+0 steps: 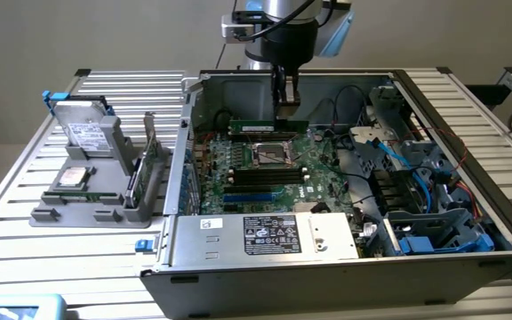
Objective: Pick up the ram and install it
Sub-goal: 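Insert the ram into the slot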
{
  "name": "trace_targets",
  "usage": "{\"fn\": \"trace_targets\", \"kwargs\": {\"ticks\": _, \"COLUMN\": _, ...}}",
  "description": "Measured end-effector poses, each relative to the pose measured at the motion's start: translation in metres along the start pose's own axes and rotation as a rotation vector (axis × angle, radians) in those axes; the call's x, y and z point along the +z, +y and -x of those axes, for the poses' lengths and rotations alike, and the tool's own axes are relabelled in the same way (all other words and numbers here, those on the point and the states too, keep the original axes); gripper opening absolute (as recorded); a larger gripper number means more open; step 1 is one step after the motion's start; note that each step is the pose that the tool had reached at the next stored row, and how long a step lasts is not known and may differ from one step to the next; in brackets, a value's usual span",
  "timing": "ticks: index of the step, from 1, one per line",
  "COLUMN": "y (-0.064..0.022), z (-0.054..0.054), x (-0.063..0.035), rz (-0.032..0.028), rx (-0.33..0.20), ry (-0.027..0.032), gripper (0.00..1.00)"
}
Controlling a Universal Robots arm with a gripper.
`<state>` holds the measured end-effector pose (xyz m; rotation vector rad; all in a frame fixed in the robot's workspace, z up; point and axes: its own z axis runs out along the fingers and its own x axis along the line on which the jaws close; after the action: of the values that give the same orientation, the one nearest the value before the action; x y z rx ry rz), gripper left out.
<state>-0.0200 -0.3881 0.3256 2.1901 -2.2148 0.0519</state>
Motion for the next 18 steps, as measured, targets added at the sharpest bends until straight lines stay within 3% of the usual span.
{"fn": "trace_targets", "kwargs": {"ticks": 2, "y": 0.0000, "z": 0.0001, "x": 0.0020, "rz": -0.0010, "rx": -0.001, "ry": 0.0059, "gripper": 0.14}}
{"fn": "trace_targets", "kwargs": {"ticks": 4, "y": 0.0000, "z": 0.0002, "x": 0.0036, "rz": -0.0011, "rx": -0.003, "ry": 0.0082, "gripper": 0.14}}
{"fn": "trace_targets", "kwargs": {"ticks": 18, "y": -0.0003, "z": 0.0008, "x": 0.0086, "rz": -0.0027, "rx": -0.016, "ry": 0.0080, "gripper": 0.14}}
